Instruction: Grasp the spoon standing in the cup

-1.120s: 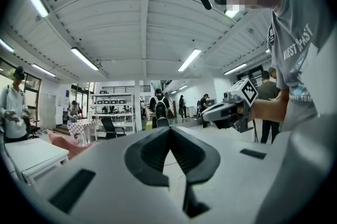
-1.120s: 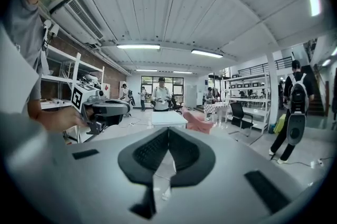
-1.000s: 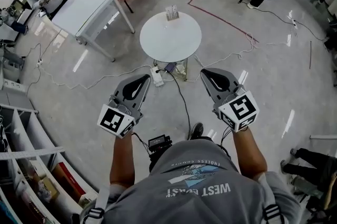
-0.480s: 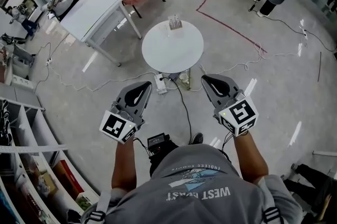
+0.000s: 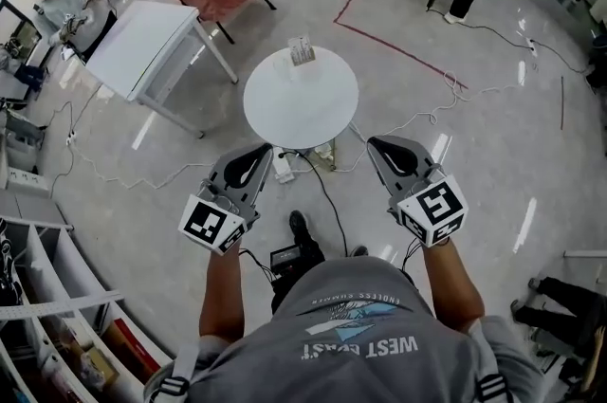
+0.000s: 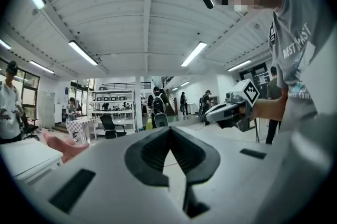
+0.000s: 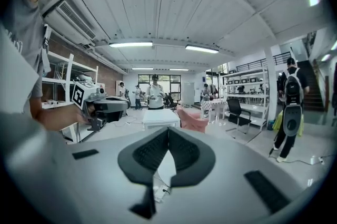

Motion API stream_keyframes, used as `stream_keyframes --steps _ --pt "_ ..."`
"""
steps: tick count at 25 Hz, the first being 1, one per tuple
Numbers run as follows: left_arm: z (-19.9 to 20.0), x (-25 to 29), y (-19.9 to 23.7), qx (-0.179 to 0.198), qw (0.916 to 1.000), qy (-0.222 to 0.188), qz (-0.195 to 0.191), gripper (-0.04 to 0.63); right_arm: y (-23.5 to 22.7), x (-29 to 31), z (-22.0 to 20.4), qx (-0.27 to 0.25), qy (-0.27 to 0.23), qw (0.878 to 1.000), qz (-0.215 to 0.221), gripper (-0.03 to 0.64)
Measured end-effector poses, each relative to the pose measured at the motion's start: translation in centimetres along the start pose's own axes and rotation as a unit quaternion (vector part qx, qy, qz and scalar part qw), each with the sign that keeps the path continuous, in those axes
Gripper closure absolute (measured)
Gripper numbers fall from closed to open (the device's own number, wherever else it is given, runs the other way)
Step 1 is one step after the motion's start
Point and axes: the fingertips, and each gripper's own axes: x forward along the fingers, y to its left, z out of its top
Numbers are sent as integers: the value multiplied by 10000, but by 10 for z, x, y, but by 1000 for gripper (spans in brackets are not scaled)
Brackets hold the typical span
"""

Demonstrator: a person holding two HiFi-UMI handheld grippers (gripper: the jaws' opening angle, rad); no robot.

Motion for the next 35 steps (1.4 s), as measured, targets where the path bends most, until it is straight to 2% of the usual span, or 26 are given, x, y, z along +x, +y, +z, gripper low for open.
stream_keyframes --steps 10,15,23,29,35 --pt "-12 29 83 -17 9984 -114 -557 591 -17 61 18 40 170 9977 -662 615" --pt "-16 40 107 34 9970 -112 -764 591 -19 84 20 84 206 9963 -826 615" --pt "-27 58 131 -92 9952 -175 -954 591 -34 99 31 -39 288 9932 -1131 615" --pt "-29 75 135 -184 9944 -152 -1032 591 -49 107 34 -85 419 9930 -1100 615" --pt "-29 102 143 -214 9971 49 -722 591 -82 120 30 -7 421 9964 -733 615"
